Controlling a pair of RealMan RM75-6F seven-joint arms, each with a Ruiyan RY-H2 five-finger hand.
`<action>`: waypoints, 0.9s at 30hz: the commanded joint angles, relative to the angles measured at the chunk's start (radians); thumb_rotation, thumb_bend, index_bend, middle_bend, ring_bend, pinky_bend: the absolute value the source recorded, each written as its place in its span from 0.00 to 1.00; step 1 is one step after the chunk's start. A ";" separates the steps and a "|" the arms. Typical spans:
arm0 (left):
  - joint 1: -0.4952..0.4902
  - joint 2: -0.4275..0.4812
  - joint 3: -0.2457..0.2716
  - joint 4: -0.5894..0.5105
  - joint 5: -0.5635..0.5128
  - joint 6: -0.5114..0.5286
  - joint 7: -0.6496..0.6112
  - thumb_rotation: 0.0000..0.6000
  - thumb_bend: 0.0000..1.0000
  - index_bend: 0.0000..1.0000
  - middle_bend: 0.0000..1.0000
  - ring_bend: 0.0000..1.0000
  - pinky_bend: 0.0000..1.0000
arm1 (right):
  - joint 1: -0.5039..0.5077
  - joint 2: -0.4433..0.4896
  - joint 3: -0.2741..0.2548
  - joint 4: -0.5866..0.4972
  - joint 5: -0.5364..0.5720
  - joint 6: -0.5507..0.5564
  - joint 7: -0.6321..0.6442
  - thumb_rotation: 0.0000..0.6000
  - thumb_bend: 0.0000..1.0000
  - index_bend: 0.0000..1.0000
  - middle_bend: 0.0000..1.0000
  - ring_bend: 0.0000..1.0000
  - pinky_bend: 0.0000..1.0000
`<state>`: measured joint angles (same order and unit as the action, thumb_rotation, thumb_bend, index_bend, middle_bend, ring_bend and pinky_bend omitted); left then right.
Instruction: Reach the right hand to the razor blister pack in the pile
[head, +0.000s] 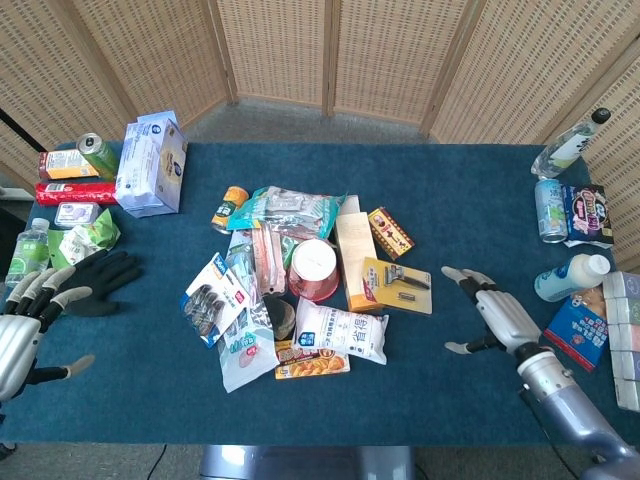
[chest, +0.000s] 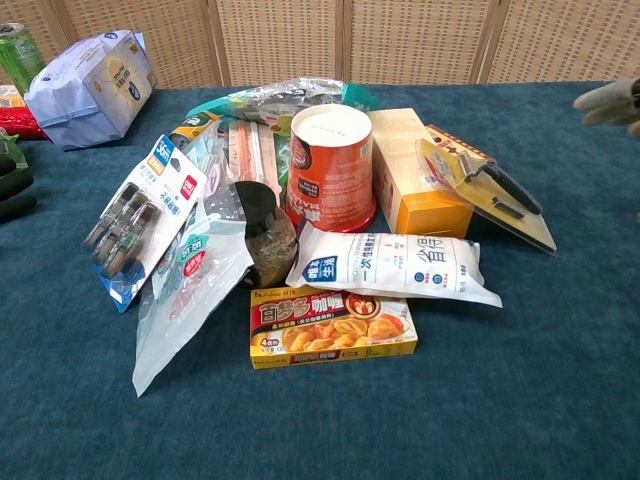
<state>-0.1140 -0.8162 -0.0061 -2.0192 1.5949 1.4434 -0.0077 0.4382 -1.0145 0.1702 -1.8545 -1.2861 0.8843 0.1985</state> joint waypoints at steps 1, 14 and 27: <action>-0.003 -0.006 -0.003 -0.001 -0.010 -0.005 0.007 1.00 0.00 0.24 0.00 0.00 0.00 | 0.067 -0.093 0.036 0.061 0.063 -0.041 -0.043 1.00 0.00 0.00 0.00 0.00 0.00; -0.003 -0.007 -0.016 -0.005 -0.060 -0.005 0.030 1.00 0.00 0.23 0.00 0.00 0.00 | 0.228 -0.291 0.067 0.216 0.233 -0.167 -0.088 1.00 0.00 0.00 0.00 0.00 0.00; -0.011 -0.006 -0.028 -0.007 -0.083 -0.012 0.047 1.00 0.00 0.24 0.00 0.00 0.00 | 0.283 -0.369 0.083 0.348 0.283 -0.213 -0.042 1.00 0.00 0.00 0.00 0.00 0.00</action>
<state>-0.1246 -0.8218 -0.0335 -2.0261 1.5124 1.4322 0.0382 0.7168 -1.3772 0.2514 -1.5137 -1.0063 0.6765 0.1516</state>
